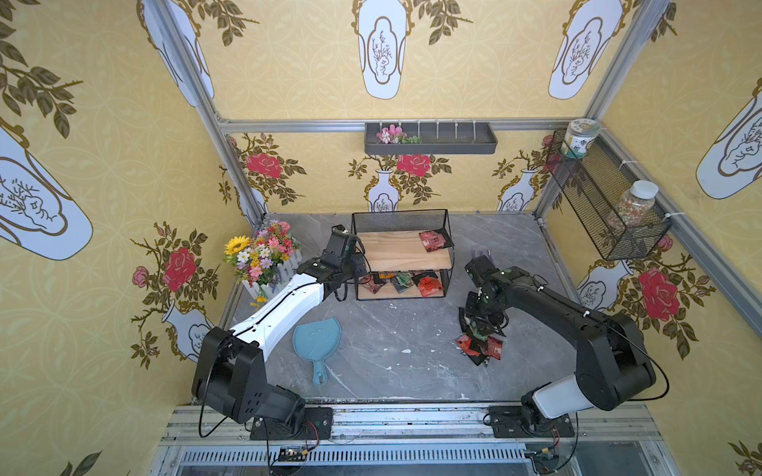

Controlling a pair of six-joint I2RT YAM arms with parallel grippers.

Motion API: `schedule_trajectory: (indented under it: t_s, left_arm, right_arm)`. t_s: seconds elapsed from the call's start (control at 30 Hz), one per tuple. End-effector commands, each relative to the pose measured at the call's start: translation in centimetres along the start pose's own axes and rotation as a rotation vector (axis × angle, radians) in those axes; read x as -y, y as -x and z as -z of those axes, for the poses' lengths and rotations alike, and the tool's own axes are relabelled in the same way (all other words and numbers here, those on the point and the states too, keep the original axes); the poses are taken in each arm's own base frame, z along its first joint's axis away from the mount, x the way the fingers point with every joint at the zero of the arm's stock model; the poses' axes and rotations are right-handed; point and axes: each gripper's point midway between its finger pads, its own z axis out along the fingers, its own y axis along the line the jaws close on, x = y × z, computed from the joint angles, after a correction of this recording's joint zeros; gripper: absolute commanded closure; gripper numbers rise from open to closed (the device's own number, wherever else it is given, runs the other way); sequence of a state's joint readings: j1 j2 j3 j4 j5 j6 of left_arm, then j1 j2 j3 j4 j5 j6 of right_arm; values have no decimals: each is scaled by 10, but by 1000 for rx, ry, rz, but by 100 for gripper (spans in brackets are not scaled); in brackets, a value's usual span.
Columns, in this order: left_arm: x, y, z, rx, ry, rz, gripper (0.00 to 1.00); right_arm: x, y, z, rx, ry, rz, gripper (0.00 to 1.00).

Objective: Remove the tea bags from the shelf
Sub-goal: Place the tea bag at the center of the board, then pick up the tea bag from the shelf.

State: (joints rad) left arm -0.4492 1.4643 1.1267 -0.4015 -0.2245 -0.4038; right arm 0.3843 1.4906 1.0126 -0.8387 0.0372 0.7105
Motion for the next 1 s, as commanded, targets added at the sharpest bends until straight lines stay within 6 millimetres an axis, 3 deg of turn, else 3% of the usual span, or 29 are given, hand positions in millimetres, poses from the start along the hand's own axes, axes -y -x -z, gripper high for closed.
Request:
schedule_trajectory:
  t_s: [0.0,0.23,0.43,0.8,0.97]
  left_arm:
    - [-6,-18,-4,-72,22,-7,74]
    - [-6,-16,-5,-69,21,-7,74]
    - [-6,-17,-5,-70,21,-7,75]
    - [-7,-19,-3,-72,22,-8,75]
    - [-9,-21,-4,-76,25,-8,75]
  right_arm:
    - [3,8,22,81,-63,28,55]
    - [-39,30,100,348,-114,196,51]
    - [-92,44,143,460,-40,294,49]
    - [-170,93,153,516,-15,354,41]
    - [-186,119,136,501,-33,331,36]
